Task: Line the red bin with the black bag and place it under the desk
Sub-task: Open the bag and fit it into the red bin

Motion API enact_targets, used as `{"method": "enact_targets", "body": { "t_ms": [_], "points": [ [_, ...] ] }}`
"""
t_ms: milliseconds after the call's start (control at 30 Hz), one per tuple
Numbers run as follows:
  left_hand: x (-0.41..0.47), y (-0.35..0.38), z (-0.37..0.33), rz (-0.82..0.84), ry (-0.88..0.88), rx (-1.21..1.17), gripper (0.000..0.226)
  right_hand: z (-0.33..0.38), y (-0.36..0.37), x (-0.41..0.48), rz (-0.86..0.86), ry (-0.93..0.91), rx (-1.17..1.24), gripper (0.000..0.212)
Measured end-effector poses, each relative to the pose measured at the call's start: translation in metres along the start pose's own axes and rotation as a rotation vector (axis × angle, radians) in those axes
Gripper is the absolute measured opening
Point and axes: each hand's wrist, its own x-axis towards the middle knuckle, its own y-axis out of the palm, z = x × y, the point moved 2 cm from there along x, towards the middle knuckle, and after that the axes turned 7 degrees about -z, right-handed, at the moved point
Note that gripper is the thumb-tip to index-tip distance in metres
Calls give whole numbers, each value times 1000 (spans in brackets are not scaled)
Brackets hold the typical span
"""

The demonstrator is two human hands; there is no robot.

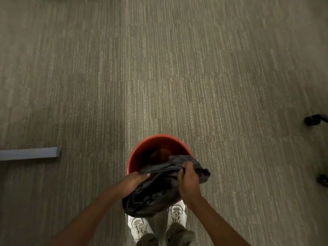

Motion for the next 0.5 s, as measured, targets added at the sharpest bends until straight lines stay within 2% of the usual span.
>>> {"method": "enact_targets", "body": {
  "t_ms": [33, 100, 200, 267, 333, 500],
  "points": [
    [0, -10, 4, -1, -5, 34, 50, -1, -3, -6, 34, 1, 19, 9],
    [-1, -25, 9, -67, -12, 151, 24, 1, -8, -15, 142, -126, -75, 6],
    [10, -43, 6, -260, 76, 375, 34, 4, -8, 4, 244, -285, -256, 9],
    [27, -55, -4, -386, 190, 483, 31, 8, 1, 40, 238, -217, -267, 7],
    [48, -65, -19, -503, 272, 492, 29, 9, 13, 83, 208, -115, -245, 9],
    [109, -77, -42, -642, 357, 470, 19, -4, 43, 171, 180, -107, -346, 17]
  ]
}}
